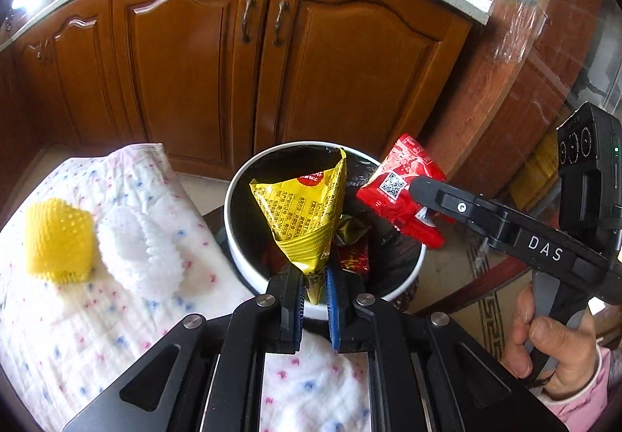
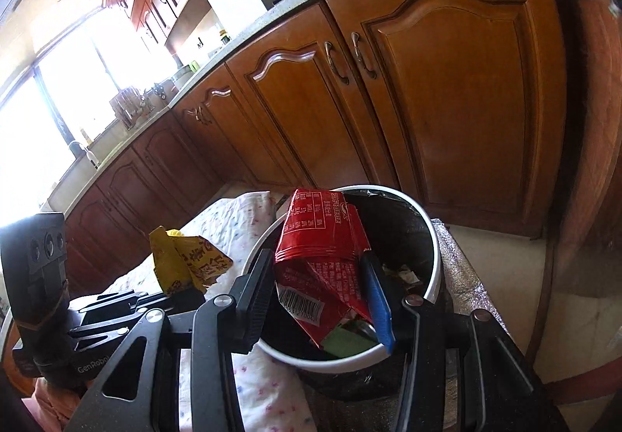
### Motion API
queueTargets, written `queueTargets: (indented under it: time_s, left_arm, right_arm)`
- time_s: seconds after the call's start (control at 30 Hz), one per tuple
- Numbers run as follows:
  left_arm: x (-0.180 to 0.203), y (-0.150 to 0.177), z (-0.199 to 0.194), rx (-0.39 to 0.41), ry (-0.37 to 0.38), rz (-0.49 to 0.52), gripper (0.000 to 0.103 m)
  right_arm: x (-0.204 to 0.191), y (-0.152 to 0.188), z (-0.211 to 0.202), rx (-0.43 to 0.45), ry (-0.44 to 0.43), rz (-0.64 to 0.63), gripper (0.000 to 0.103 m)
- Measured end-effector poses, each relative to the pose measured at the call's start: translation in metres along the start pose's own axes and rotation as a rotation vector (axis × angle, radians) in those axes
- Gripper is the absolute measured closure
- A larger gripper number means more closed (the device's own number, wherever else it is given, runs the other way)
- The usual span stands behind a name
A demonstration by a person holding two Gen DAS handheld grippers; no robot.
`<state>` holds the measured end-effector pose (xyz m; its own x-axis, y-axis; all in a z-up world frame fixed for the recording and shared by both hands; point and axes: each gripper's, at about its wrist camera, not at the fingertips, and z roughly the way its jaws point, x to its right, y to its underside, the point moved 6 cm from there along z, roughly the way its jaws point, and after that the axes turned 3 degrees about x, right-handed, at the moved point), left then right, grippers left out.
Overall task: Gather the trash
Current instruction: 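Carry the red bag and yellow wrapper over the bin and open both grippers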
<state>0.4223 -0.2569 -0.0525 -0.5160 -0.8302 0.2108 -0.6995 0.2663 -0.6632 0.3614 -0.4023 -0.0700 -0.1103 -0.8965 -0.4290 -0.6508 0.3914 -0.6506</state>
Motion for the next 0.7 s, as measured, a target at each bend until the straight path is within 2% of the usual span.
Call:
queueTargets:
  time_s: [0.3, 0.37, 0.4, 0.43, 0.53, 0.63, 0.7]
  left_arm:
    - [0.000, -0.008, 0.042, -0.072, -0.010, -0.001, 0.093]
    - [0.000, -0.008, 0.050, -0.091, -0.007, -0.008, 0.089]
    - [0.000, -0.008, 0.053, -0.099, -0.009, -0.013, 0.079]
    - [0.001, -0.008, 0.055, -0.097, -0.008, -0.017, 0.073]
    - [0.003, -0.010, 0.060, -0.094, -0.011, -0.023, 0.063]
    - [0.001, -0.006, 0.053, -0.082, -0.013, -0.028, 0.062]
    - [-0.002, -0.002, 0.048, -0.072, -0.015, -0.039, 0.062]
  right_arm:
    - [0.012, -0.002, 0.024, -0.049, 0.024, -0.009, 0.056]
    - [0.015, -0.001, 0.029, -0.059, 0.029, -0.007, 0.054]
    - [0.017, -0.001, 0.031, -0.067, 0.032, -0.006, 0.053]
    - [0.018, -0.001, 0.034, -0.076, 0.035, -0.005, 0.050]
    - [0.021, 0.000, 0.038, -0.097, 0.034, 0.005, 0.043]
    - [0.022, -0.001, 0.035, -0.078, 0.038, 0.003, 0.033]
    - [0.024, -0.001, 0.029, -0.062, 0.035, 0.019, 0.033]
